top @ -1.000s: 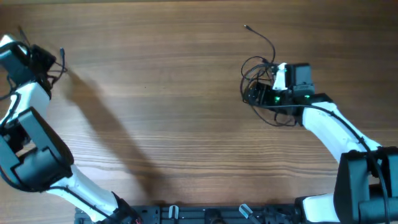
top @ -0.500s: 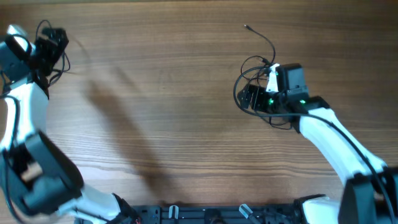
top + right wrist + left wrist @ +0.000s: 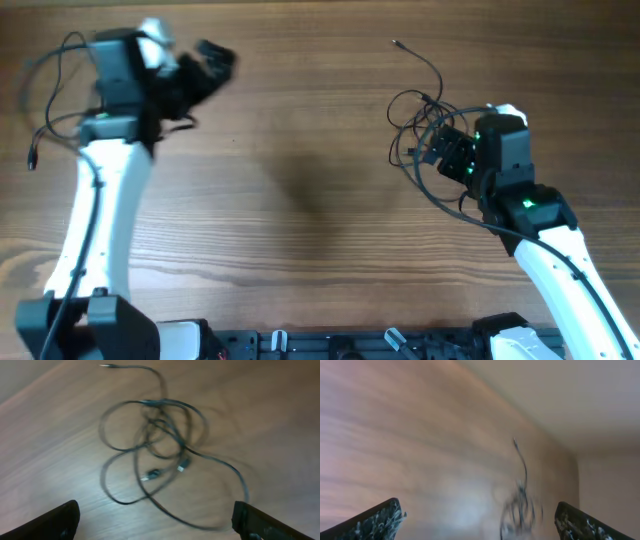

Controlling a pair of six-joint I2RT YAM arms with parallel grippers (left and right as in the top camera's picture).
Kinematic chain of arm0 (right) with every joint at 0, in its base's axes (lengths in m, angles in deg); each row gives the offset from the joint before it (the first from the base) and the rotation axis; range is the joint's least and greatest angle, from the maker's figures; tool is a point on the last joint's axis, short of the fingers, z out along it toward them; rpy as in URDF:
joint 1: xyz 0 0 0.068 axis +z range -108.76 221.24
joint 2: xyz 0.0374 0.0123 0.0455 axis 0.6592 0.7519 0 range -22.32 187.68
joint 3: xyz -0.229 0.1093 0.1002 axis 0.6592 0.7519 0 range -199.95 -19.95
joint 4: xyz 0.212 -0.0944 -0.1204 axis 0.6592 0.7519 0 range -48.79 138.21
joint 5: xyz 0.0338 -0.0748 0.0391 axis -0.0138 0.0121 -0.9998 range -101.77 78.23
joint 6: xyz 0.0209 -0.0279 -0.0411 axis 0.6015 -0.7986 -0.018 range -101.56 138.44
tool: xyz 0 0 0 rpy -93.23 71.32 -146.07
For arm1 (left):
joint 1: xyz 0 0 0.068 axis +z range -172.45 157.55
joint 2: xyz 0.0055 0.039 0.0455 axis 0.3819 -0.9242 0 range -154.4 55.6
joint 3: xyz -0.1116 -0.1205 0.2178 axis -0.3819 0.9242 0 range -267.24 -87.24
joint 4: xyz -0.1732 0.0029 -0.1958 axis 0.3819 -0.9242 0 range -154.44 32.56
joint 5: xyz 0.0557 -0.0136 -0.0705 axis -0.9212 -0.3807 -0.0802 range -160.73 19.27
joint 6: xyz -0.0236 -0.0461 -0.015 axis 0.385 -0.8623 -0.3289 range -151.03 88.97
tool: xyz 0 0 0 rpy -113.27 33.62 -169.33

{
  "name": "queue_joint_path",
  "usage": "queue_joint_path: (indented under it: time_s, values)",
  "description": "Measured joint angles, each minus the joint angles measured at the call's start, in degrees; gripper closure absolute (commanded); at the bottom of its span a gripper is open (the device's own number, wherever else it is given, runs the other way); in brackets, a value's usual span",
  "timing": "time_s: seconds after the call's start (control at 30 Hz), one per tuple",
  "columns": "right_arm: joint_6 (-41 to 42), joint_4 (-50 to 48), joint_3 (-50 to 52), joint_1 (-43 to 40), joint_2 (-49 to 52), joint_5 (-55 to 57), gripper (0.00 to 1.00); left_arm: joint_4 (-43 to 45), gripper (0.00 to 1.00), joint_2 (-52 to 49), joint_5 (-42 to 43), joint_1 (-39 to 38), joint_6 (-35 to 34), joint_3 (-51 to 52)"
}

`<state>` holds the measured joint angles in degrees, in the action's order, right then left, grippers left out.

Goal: Untangle cables

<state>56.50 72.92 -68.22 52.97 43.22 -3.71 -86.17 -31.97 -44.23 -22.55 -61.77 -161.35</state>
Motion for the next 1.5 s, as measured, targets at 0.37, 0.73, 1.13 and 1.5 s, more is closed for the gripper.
queue_joint_path:
  time_s: [0.37,0.73,1.13,1.5]
  values:
    - [13.09,5.35,0.00,-2.78,0.02,2.71,0.00,-0.39,0.00,-10.16,-5.49,-26.97,7.69,0.00]
    - [5.55,5.42,0.00,-5.20,0.02,-0.68,0.00,10.99,0.00,-19.82,-15.19,-36.28,8.44,0.11]
    - [3.63,5.35,0.00,-5.20,0.02,-2.05,0.00,21.31,0.42,-26.77,-16.98,-41.55,8.52,0.11]
    - [3.21,5.46,0.00,-5.20,0.15,-4.44,0.00,19.85,0.96,-29.22,-26.18,-41.64,9.05,0.13]
